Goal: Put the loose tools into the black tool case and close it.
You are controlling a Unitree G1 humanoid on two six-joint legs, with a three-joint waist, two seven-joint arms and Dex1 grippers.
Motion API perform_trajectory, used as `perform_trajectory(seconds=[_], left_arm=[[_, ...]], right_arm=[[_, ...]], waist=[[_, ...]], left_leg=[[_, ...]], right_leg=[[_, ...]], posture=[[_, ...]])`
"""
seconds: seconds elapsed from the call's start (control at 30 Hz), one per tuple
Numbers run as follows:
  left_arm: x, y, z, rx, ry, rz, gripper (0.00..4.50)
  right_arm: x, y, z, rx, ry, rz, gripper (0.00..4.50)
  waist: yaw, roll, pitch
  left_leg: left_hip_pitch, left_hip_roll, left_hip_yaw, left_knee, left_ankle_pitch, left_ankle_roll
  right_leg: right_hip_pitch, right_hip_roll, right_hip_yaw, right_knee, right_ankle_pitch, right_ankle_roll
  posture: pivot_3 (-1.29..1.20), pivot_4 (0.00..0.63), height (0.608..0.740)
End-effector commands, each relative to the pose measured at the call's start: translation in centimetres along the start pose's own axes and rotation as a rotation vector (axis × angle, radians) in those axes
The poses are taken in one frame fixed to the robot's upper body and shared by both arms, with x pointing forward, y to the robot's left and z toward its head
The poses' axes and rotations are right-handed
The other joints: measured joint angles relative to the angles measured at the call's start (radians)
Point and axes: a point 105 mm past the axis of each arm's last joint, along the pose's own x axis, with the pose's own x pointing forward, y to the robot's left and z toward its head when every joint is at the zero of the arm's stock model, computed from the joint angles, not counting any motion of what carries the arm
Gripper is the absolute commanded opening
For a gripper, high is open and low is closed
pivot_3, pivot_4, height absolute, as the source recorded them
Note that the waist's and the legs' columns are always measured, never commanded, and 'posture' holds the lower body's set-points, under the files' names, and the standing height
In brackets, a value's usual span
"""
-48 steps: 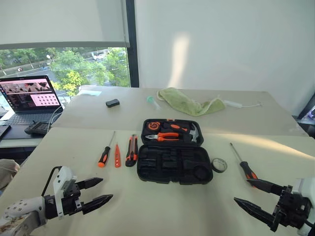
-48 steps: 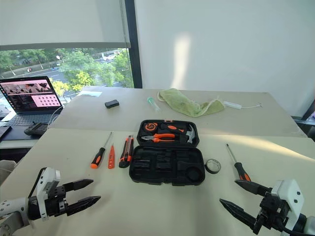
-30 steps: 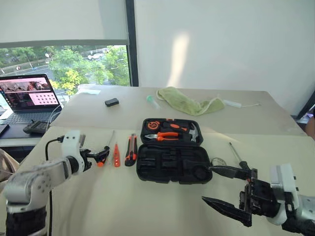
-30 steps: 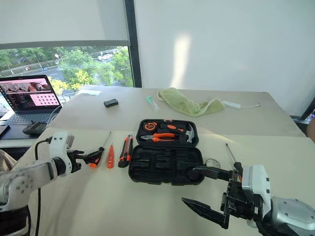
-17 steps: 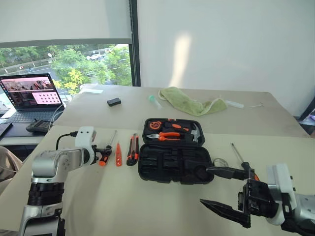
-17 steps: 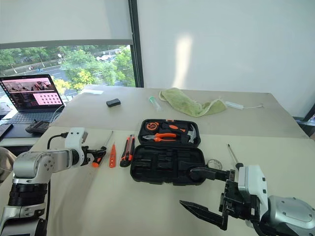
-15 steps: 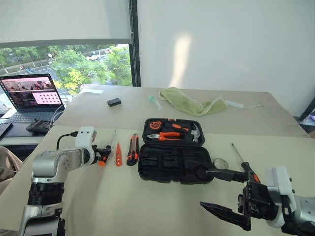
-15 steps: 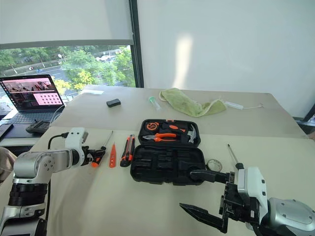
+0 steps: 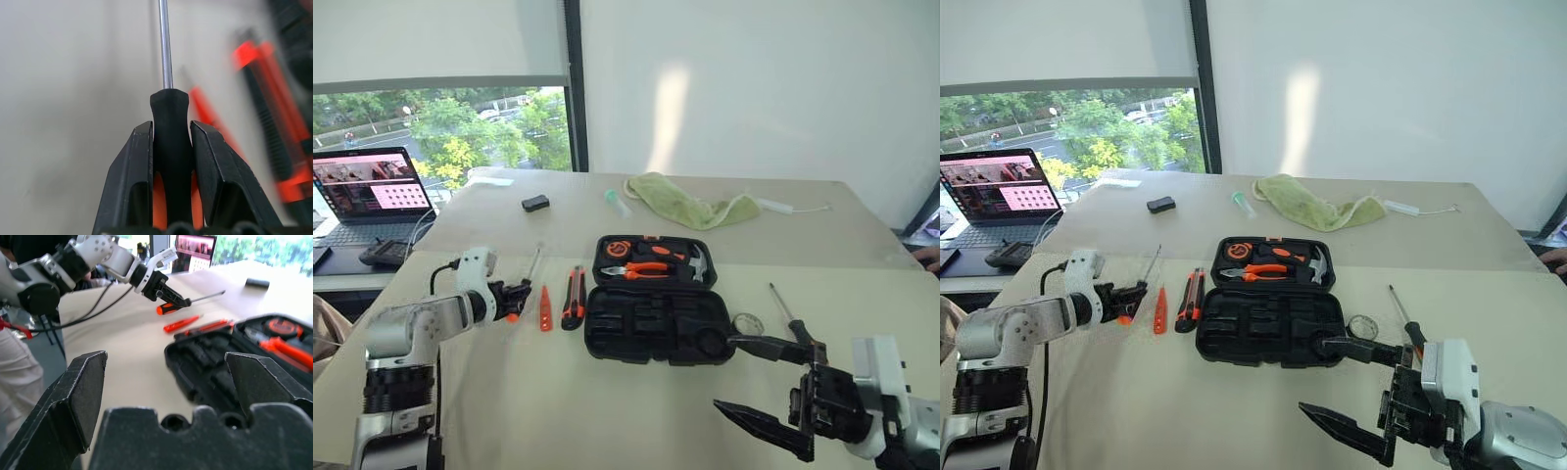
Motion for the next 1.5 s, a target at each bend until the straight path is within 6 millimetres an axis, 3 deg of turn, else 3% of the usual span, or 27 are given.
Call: perform_trajectory(seconds=[0.03, 0.2, 0.3, 0.43, 0.63, 0.77, 1.2, 1.27, 1.3, 1.47, 1.5], left_arm=[[-0.8, -6.1, 2.8, 0.129, -0.026, -0.355, 0.72], [1.1, -12.8, 0.5, 0.544, 0.152, -0.714, 0.72], [3.5, -13.9, -0.9, 0.737, 0.222, -0.792, 0.72], [7.6, -13.9, -2.0, 0.97, 0.296, -0.812, 0.72], [11.2, -13.8, -1.9, 1.165, 0.357, -0.779, 0.72], [12.1, -13.9, -1.6, 1.208, 0.369, -0.768, 0.72], [12.2, -13.6, -1.8, 1.221, 0.47, -0.766, 0.72], [12.2, -13.8, -1.9, 1.203, 0.467, -0.784, 1.68], [12.1, -13.9, -1.9, 1.197, 0.466, -0.795, 1.84], [11.4, -14.5, -0.1, 1.152, 0.374, -0.807, 3.59], [11.3, -14.8, 0.4, 1.138, 0.34, -0.809, 3.59]], right_arm=[[0.1, 0.0, 1.6, -0.054, -0.062, -0.024, 4.5], [0.1, -0.6, 2.0, -0.038, -0.073, -0.093, 4.5], [0.0, -0.5, 1.9, -0.027, -0.052, -0.13, 4.5], [-0.8, -0.4, 1.6, 0.008, 0.0, -0.207, 4.5], [-2.0, 0.3, 1.3, 0.029, 0.043, -0.288, 4.5], [-2.6, 0.6, 1.2, 0.038, 0.056, -0.318, 4.5], [-4.6, 1.1, 0.4, 0.052, 0.115, -0.446, 4.5], [-4.5, 1.1, 0.4, 0.048, 0.116, -0.446, 4.5], [-4.5, 1.1, 0.4, 0.048, 0.117, -0.446, 4.5], [-4.4, 1.1, 0.4, 0.04, 0.117, -0.438, 4.5], [-4.4, 1.1, 0.4, 0.038, 0.117, -0.437, 4.5]], waist=[[0.006, 0.0, 0.0], [0.011, -0.001, 0.0], [0.012, -0.001, 0.0], [0.011, -0.001, 0.001], [0.008, -0.003, 0.002], [0.007, -0.004, 0.002], [0.007, -0.004, 0.002], [0.007, -0.004, 0.002], [0.008, -0.004, 0.002], [0.01, -0.004, 0.002], [0.01, -0.004, 0.002]], left_leg=[[0.0, -0.001, 0.0, 0.0, 0.0, 0.0], [-0.001, -0.006, 0.0, 0.001, 0.002, -0.004], [-0.001, -0.009, 0.0, 0.001, -0.001, 0.004], [-0.003, -0.009, 0.001, 0.003, -0.002, 0.009], [-0.005, -0.009, 0.001, 0.004, -0.004, 0.012], [-0.006, -0.01, 0.002, 0.006, -0.006, 0.015], [-0.012, -0.009, 0.001, 0.017, -0.009, 0.021], [-0.013, -0.009, 0.001, 0.017, -0.009, 0.021], [-0.013, -0.009, 0.001, 0.017, -0.01, 0.021], [-0.014, -0.01, 0.001, 0.018, -0.01, 0.021], [-0.014, -0.01, 0.001, 0.018, -0.01, 0.021]], right_leg=[[0.0, 0.0, 0.0, 0.0, 0.0, 0.0], [0.001, -0.001, 0.0, -0.002, -0.001, 0.0], [0.002, -0.001, 0.001, -0.003, -0.001, 0.001], [0.001, -0.001, 0.001, -0.003, -0.001, 0.001], [0.0, -0.001, 0.002, -0.003, -0.001, 0.005], [0.0, -0.003, 0.002, -0.003, -0.002, 0.01], [0.0, -0.005, 0.001, -0.003, -0.003, 0.017], [-0.001, -0.005, 0.001, -0.003, -0.002, 0.017], [-0.001, -0.005, 0.001, -0.003, -0.002, 0.016], [-0.002, -0.005, 0.001, -0.003, -0.002, 0.016], [-0.002, -0.005, 0.001, -0.003, -0.002, 0.016]], posture=[[0.0, 0.15, 0.74], [0.0, 0.15, 0.74], [0.0, 0.15, 0.74], [0.0, 0.15, 0.74], [0.0, 0.15, 0.74], [0.0, 0.15, 0.74], [0.0, 0.15, 0.74], [0.0, 0.15, 0.74], [0.0, 0.15, 0.74], [0.0, 0.15, 0.74], [0.0, 0.15, 0.74]])
